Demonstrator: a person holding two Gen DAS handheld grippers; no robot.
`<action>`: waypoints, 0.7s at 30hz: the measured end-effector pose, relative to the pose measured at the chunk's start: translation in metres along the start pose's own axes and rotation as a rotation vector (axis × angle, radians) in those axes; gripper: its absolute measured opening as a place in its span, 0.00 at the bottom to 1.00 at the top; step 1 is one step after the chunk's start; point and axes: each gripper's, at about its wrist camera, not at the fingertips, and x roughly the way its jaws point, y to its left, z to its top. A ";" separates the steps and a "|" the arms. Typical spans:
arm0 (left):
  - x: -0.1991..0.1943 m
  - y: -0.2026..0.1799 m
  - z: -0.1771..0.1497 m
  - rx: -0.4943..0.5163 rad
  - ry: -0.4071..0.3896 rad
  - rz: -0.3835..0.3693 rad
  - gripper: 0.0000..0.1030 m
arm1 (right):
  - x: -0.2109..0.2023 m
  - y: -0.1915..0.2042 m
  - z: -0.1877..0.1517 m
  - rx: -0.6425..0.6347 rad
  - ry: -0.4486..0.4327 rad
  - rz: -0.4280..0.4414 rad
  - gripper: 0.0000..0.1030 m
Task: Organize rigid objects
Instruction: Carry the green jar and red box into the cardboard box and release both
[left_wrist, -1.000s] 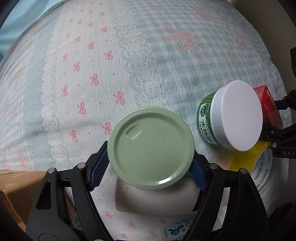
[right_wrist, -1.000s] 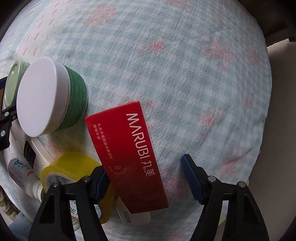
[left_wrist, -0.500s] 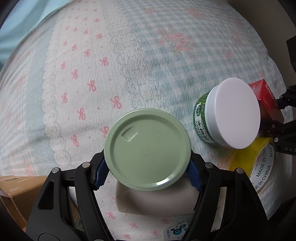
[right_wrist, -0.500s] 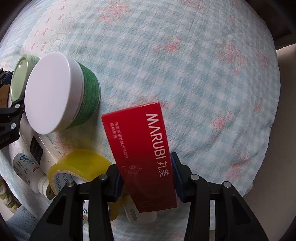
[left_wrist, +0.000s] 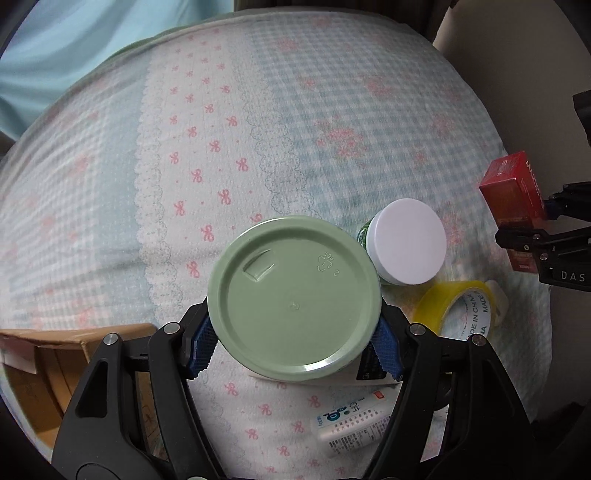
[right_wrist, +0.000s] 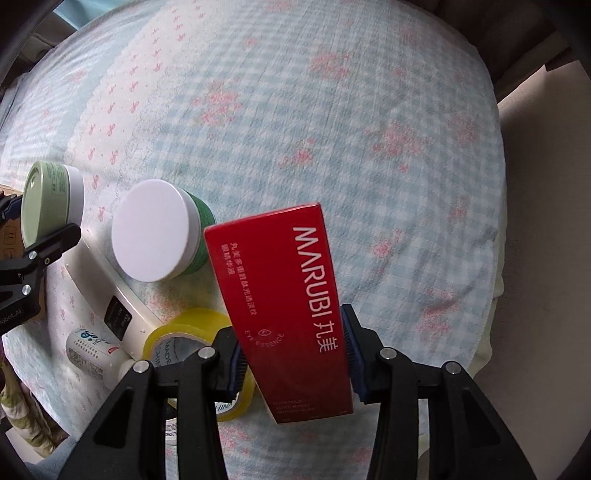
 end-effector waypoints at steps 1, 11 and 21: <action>-0.011 -0.002 -0.003 -0.003 -0.013 -0.002 0.65 | -0.014 0.000 -0.002 0.003 -0.014 -0.005 0.40; -0.127 0.025 -0.031 -0.056 -0.138 0.010 0.65 | -0.070 0.049 0.028 -0.030 -0.130 0.017 0.40; -0.200 0.108 -0.073 -0.105 -0.201 0.055 0.65 | -0.123 0.137 0.034 -0.065 -0.202 0.113 0.40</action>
